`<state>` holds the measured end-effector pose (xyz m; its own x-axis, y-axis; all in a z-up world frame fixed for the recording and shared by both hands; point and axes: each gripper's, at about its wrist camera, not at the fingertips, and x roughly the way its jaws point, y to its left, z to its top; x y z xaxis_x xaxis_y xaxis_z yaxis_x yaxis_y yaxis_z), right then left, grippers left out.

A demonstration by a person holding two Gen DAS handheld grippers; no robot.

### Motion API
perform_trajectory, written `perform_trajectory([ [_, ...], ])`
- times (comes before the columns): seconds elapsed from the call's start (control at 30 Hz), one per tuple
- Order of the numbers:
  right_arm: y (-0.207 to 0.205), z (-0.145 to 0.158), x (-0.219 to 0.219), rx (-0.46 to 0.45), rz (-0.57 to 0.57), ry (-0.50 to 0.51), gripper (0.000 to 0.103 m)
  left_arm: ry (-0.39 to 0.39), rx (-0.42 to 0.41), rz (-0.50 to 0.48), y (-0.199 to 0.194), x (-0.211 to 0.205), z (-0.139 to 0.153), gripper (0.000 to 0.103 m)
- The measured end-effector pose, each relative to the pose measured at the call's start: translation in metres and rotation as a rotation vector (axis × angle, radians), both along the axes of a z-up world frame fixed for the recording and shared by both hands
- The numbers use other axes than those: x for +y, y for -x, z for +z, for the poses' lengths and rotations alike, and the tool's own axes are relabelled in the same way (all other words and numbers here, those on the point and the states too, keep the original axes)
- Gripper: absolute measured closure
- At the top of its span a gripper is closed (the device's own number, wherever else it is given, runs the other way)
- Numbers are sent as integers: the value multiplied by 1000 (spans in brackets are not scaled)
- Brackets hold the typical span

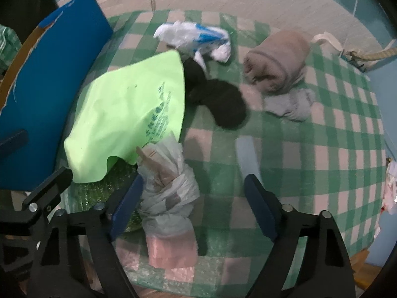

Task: Organize soft objects
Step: 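Close the right gripper on the white plastic bag bundle and lift it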

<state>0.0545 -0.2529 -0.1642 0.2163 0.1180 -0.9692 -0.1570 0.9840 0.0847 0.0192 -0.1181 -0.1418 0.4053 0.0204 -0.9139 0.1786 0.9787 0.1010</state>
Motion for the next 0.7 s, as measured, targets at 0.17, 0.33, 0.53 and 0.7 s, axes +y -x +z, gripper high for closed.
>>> perform_trajectory([
  [0.17,-2,-6,2,25,14,-51,37,18,0,-1,0,1,1,15],
  [0.33,-4,-3,2,27,13,-69,60,49,16,-6,0,-1,1,15],
  [0.53,-5,-1,-15,30,-33,-45,62,52,25,-15,0,-8,-1,13],
  [0.7,-4,2,-41,35,-95,-26,63,74,42,-31,-1,-15,-2,13],
])
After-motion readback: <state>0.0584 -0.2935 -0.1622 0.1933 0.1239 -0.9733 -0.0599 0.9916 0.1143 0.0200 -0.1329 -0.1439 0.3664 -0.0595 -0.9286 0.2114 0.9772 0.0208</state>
